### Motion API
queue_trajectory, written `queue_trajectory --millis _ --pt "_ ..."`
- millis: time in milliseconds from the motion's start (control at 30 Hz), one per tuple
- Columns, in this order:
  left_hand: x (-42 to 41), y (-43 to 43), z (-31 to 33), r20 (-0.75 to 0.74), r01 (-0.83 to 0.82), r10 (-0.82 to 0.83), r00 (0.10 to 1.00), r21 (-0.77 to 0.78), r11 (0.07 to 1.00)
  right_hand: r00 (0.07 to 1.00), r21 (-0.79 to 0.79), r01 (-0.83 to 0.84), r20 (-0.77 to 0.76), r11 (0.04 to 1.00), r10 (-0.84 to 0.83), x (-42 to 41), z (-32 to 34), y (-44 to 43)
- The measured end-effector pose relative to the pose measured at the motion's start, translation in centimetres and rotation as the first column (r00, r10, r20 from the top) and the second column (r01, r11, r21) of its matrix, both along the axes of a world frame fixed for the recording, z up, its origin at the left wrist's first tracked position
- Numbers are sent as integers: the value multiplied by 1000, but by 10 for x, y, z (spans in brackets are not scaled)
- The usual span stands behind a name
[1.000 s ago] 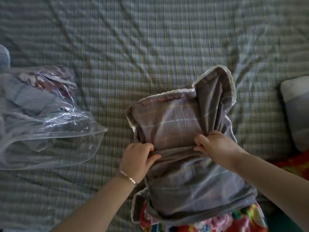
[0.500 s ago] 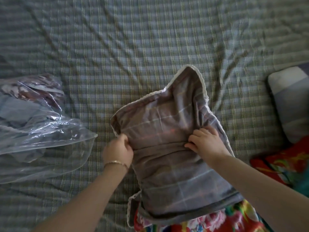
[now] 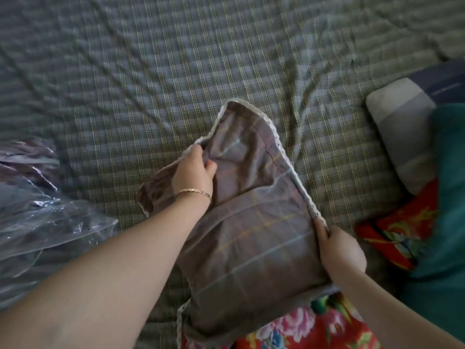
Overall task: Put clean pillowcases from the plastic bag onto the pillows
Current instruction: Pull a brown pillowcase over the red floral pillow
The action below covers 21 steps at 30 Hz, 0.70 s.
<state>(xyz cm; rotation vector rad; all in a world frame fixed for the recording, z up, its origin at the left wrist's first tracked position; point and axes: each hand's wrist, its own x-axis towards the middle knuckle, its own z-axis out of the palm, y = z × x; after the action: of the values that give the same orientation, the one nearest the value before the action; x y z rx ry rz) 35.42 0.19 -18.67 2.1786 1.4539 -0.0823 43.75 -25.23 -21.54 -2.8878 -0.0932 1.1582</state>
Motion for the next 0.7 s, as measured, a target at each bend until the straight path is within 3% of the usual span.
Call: queue_trajectory --millis 100,167,300,400,467,533,600,633,700 --pt "6 13 18 147 -215 204 968 60 975 1000 174 21 6 985 -22 6 11 -16" --pt "11 27 25 174 -273 255 951 89 958 995 189 86 -65 978 -75 7 14 -38" --pt "37 16 17 127 -254 252 959 3 967 966 -52 73 -245 996 -83 11 4 -65" --pt "41 -4 6 238 -267 291 927 -129 955 974 -114 127 -174 985 -146 18 0 -54" --pt "13 -19 7 284 -117 151 947 -132 984 999 -171 5 -35 985 -11 16 8 -39" --pt "-40 -42 11 260 16 -3 965 -45 999 948 -144 -271 130 952 290 5 21 -18" --pt "-108 -70 12 183 70 -67 981 -10 998 842 180 -499 335 848 424 -18 30 1" --pt "-140 -85 13 128 83 -75 989 -60 995 820 342 -562 354 754 450 -34 40 10" --pt "-190 -112 12 87 135 -116 989 -248 959 671 452 -725 295 519 680 -70 56 23"
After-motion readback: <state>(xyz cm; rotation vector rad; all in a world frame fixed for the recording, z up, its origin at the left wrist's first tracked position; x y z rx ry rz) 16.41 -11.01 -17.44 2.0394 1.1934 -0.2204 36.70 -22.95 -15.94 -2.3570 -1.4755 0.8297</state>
